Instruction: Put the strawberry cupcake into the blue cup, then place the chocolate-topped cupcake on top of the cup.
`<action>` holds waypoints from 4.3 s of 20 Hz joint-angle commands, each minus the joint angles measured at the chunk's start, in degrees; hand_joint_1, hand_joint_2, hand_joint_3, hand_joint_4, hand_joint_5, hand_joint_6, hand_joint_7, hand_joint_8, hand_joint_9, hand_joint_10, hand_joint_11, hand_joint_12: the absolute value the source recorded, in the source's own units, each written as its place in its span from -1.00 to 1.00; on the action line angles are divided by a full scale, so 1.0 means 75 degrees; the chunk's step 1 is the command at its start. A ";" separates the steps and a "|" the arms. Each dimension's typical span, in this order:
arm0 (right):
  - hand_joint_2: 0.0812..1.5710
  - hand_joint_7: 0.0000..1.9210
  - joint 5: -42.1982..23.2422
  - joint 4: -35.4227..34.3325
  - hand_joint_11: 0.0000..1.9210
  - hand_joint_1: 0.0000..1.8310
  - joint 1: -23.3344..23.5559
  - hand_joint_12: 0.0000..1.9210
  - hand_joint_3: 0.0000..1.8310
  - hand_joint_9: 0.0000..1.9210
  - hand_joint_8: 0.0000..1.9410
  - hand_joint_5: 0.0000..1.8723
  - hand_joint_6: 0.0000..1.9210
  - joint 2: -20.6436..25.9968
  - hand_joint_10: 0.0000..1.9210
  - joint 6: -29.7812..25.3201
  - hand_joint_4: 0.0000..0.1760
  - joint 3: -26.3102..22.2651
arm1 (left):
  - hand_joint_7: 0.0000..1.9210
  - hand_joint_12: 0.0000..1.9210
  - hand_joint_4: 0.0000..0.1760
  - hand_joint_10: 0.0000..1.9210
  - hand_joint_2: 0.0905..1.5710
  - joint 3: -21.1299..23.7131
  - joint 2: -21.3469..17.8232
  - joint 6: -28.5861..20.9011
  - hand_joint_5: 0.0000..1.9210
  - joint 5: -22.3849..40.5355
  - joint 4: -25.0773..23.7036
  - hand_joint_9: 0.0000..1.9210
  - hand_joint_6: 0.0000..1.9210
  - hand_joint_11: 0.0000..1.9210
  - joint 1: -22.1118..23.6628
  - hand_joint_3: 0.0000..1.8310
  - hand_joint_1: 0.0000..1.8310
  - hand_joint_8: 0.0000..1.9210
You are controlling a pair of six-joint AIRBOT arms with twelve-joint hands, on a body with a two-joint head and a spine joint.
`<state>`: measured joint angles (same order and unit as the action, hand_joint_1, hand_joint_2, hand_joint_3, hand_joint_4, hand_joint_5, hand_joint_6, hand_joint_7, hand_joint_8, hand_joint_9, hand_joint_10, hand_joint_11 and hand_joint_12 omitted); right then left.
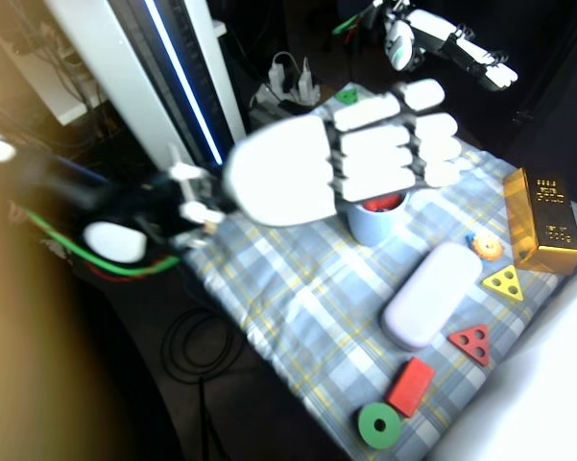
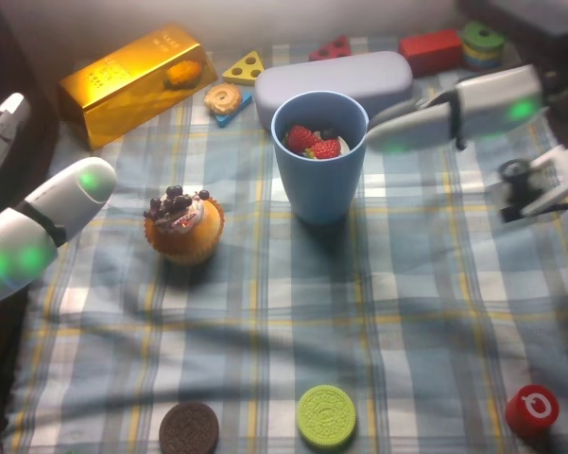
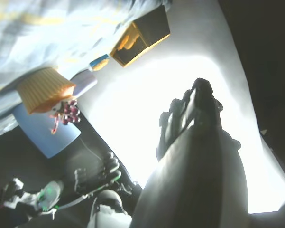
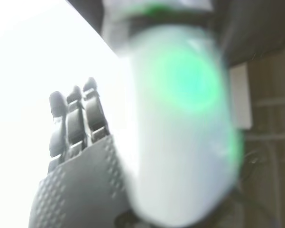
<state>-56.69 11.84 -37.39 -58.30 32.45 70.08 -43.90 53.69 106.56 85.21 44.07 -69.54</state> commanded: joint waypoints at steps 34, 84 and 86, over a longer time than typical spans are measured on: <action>-0.06 -1.00 -0.3033 -0.2220 -1.00 -0.55 -0.3386 -1.00 -1.00 -1.00 -1.00 -1.00 -1.00 0.1816 -1.00 0.0635 0.98 -0.1455 | -0.47 -1.00 0.47 -1.00 -0.04 -0.1908 0.1150 -0.1648 -0.44 -0.2691 -0.1305 -1.00 -0.99 -1.00 0.1173 -1.00 -0.12 -0.98; -0.04 -1.00 -0.3021 -0.2385 -1.00 -0.54 -0.3562 -1.00 -0.99 -1.00 -1.00 -1.00 -1.00 0.1872 -1.00 0.0635 -0.10 -0.1497 | -0.75 -1.00 0.20 -1.00 0.27 -0.1872 0.0799 -0.1646 -0.07 -0.2910 -0.3419 -1.00 -1.00 -1.00 0.3838 -1.00 -0.11 -0.99; -0.04 -1.00 -0.3031 -0.2383 -1.00 -0.52 -0.3562 -1.00 -1.00 -1.00 -1.00 -1.00 -1.00 0.1875 -1.00 0.0635 -0.18 -0.1498 | -0.59 -1.00 0.87 -0.98 0.38 -0.1963 0.0936 -0.1647 -0.02 -0.2926 -0.3448 -0.92 -0.16 -1.00 0.3958 -1.00 0.03 -0.97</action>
<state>-72.16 -4.69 -64.53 -44.47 37.41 58.83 -58.59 60.75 94.63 56.18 19.73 -40.56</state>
